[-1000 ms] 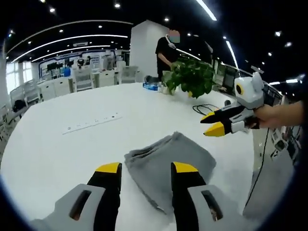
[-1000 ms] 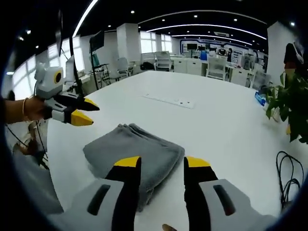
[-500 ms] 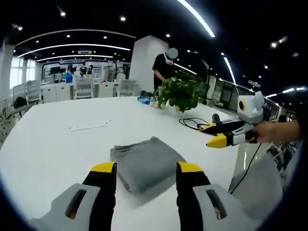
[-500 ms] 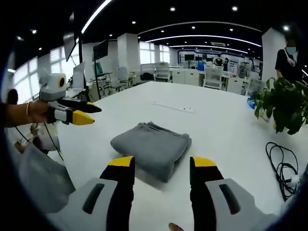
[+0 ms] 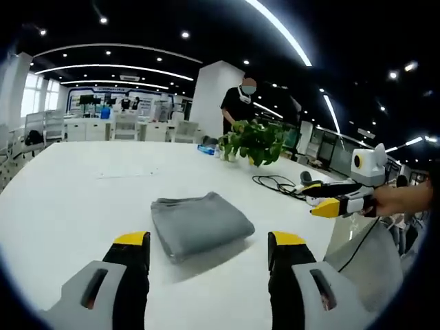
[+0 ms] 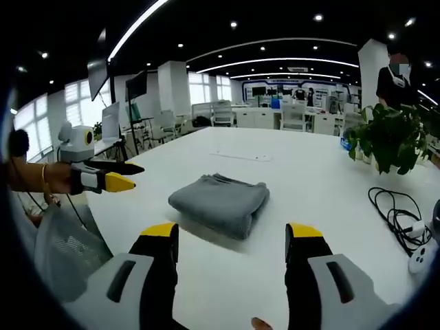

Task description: Fold the towel on the table until its edges align and the towel forms a compact rectangular stack.

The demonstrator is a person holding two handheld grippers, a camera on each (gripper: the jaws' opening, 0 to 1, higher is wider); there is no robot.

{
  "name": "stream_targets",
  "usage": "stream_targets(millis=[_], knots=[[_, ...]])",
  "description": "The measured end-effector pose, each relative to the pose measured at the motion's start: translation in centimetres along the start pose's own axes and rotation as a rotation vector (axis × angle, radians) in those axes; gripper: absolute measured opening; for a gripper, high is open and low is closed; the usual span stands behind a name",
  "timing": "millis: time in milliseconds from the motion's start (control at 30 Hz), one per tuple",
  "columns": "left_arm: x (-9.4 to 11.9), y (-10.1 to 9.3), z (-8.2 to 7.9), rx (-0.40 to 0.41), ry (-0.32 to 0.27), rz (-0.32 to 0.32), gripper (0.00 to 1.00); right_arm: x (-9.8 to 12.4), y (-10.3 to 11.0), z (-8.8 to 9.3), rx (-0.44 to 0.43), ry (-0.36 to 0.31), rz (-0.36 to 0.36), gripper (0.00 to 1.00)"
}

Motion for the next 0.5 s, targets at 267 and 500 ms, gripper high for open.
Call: stream_targets(millis=[267,500], knots=[[0.2,-0.7,1.4,-0.044,0.038,0.008,0.87,-0.2,1.3,1.0,-0.022,0.022,-0.018,0.67],[0.9,-0.3,2.0,-0.046,0.062,-0.001,0.87,-0.2,2.4,1.7,0.004,0.033,-0.039,0.67]])
Point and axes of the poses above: the point that each gripper's makers call its tool centre point, and the gripper's own axes: x roughly backward along the fingers, y roughly to its left, z roughly out of its underside, the point moved 3 cm from there along x, roughly backward along the fingers, and after that the axes turned 15 degrees about x, right-handed, at the moved point
